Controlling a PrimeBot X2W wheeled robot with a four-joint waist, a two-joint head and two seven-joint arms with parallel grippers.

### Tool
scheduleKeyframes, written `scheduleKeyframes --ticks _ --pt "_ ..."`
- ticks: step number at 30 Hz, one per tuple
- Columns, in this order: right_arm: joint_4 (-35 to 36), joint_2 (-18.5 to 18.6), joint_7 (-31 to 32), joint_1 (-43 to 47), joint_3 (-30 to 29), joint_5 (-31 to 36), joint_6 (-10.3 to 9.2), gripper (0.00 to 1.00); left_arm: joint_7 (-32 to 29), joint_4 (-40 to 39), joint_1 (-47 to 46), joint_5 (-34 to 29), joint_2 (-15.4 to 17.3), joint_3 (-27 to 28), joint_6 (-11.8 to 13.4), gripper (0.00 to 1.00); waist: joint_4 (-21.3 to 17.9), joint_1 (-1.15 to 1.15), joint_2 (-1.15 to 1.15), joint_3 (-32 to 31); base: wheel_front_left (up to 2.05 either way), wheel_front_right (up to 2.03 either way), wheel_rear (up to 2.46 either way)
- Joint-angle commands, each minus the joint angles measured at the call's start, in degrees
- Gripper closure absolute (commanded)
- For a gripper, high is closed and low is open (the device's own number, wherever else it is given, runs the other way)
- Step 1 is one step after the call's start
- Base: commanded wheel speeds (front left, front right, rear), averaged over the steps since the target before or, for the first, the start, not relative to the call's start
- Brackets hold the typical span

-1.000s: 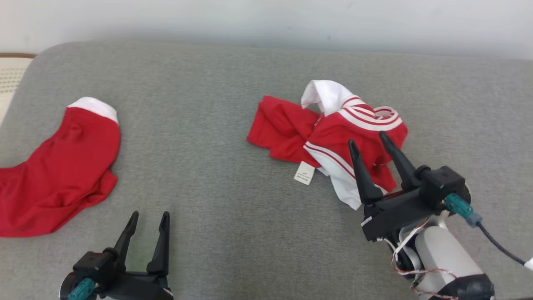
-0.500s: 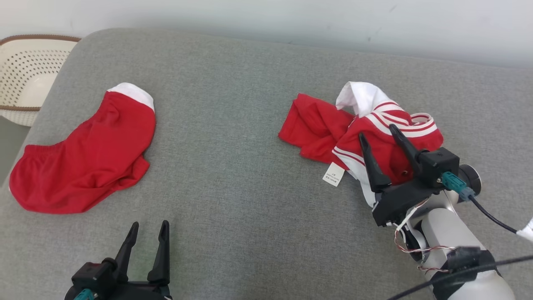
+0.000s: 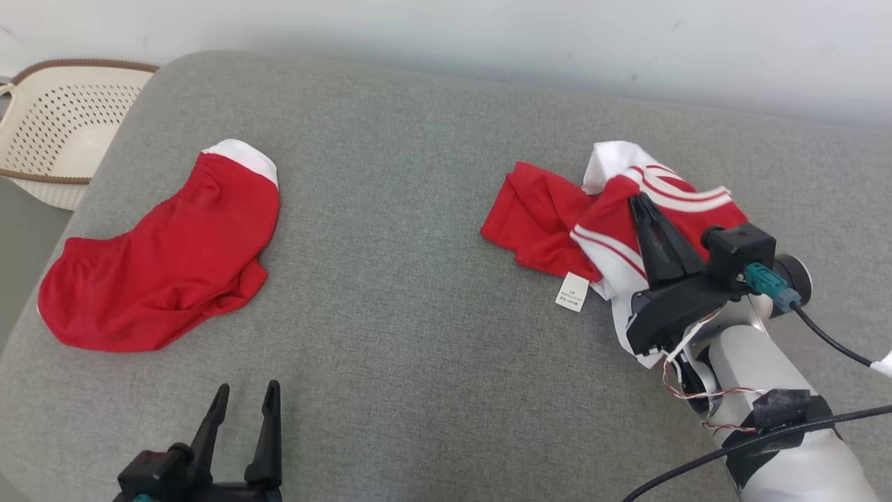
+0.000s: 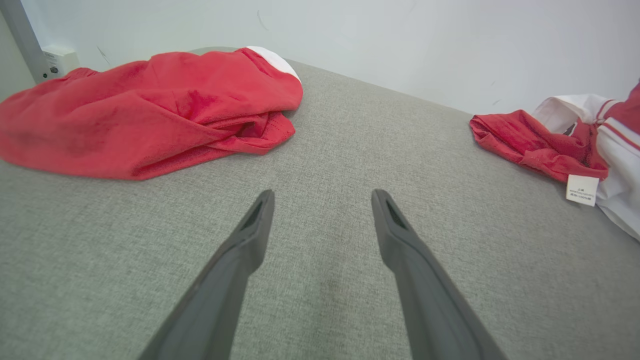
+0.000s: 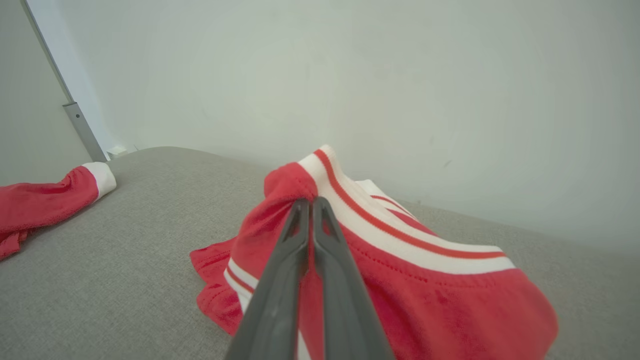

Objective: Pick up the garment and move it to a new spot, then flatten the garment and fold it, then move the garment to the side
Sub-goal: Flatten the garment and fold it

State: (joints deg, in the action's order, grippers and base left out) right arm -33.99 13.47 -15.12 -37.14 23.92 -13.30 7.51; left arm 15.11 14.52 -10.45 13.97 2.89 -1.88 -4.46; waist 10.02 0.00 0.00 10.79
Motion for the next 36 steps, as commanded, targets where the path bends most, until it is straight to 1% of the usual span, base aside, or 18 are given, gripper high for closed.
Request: scheduleKeyframes --ticks 1,5,7,9,13,15,17,21,25,31,33,36 --pt "1.2 0.05 -0.03 -0.4 0.15 -0.29 -0.04 1.0 0.08 0.15 1.62 0.1 0.0 -0.03 -0.13 0.0 0.1 0.0 0.0 -0.7 0.0 0.0 0.0" --pt "3.29 0.12 -0.04 0.61 0.22 -0.61 -0.04 1.0 0.08 0.02 1.92 0.67 0.01 -0.48 -0.09 0.0 0.32 0.0 0.0 -1.46 0.0 0.0 0.0" --pt "5.46 0.2 -0.05 0.75 0.04 -1.08 -0.04 1.0 0.08 -0.12 2.27 0.93 0.01 -0.65 -0.12 0.0 0.41 0.0 0.0 -1.65 0.0 0.0 0.0" --pt "8.69 -0.38 -0.04 -0.31 0.79 -2.04 -0.04 1.0 0.08 -0.32 2.68 0.97 0.01 -0.57 0.0 0.0 0.28 0.0 0.0 -1.93 0.0 0.0 0.0" --pt "17.3 -1.54 -0.05 -4.9 4.09 -3.34 -0.04 1.0 0.08 -0.29 3.03 0.62 0.01 -0.53 0.05 0.0 0.02 0.0 0.0 -2.67 0.0 0.0 0.0" --pt "20.79 -2.02 -0.03 -7.14 4.28 -3.97 -0.04 1.0 0.08 -0.03 3.28 0.83 0.0 -0.92 0.13 0.0 -0.02 0.0 0.0 -3.32 0.0 0.0 0.0" --pt "22.54 -2.09 -0.03 -9.08 3.41 -4.39 -0.04 1.0 0.08 0.22 3.61 1.11 0.0 -1.4 0.16 0.0 0.0 0.0 0.0 -4.08 0.0 0.0 0.0" --pt "23.19 -0.96 -0.03 -11.07 1.96 -4.52 -0.04 1.0 0.08 0.59 3.86 1.18 0.02 -1.8 0.07 0.0 -0.08 0.0 0.0 -5.07 0.0 0.0 0.0" --pt "22.69 1.92 -0.03 -11.36 -0.96 -5.02 -0.04 1.0 0.08 0.63 4.14 1.37 0.0 -1.85 0.04 0.0 -0.74 0.0 0.0 -5.66 0.0 0.0 0.0" --pt "23.21 5.81 -0.03 -9.92 -5.97 -5.36 -0.04 1.0 0.08 0.81 4.24 1.73 0.01 -2.15 0.01 0.0 -2.61 0.0 0.0 -4.6 0.0 0.0 0.0" --pt "23.9 6.55 -0.03 -9.59 -6.16 -5.35 -0.04 1.0 0.08 1.01 3.81 1.95 0.0 -2.63 -0.07 0.0 -3.0 0.0 0.0 -4.07 0.0 0.0 0.0" --pt "25.14 6.64 -0.03 -9.74 -3.85 -5.72 -0.03 1.0 0.08 1.2 2.72 2.59 0.0 -3.72 0.05 0.0 -2.89 0.0 0.0 -3.11 0.0 0.0 0.0"
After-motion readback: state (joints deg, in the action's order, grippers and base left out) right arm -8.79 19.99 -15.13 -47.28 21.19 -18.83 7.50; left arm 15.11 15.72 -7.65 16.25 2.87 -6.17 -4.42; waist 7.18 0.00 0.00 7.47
